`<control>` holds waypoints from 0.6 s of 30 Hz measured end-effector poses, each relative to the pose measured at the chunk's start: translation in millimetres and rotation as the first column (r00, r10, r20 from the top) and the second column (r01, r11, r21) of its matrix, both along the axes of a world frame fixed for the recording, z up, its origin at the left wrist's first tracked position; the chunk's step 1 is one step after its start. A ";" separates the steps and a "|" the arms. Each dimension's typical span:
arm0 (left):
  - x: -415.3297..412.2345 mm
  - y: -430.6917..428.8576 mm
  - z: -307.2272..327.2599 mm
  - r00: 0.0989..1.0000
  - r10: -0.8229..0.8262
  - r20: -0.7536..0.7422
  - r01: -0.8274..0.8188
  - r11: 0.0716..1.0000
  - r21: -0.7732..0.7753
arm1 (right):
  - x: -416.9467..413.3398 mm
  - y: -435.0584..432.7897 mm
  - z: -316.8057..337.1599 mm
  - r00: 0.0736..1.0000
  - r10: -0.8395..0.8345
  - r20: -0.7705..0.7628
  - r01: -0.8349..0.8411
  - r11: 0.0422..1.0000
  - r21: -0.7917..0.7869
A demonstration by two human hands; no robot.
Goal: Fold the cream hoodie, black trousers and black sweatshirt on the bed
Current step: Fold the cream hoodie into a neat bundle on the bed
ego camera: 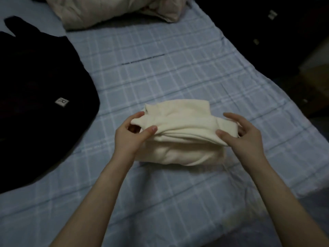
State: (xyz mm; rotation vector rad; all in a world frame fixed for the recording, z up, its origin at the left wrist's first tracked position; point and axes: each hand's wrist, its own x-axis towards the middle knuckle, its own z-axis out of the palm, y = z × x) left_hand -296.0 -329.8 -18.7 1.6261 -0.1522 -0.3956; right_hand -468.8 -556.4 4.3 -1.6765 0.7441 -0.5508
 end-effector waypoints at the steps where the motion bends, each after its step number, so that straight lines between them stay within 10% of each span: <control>1: 10.8 -9.4 -7.3 1.000 0.007 0.002 -0.007 1.000 0.006 | 12.8 -7.8 -6.0 1.000 -0.007 -0.006 0.007 1.000 -0.001; 18: 76.9 -68.0 -107.3 0.994 0.064 -0.094 -0.070 0.996 -0.063 | 91.9 -57.3 -104.5 0.989 -0.114 -0.092 0.107 0.991 -0.075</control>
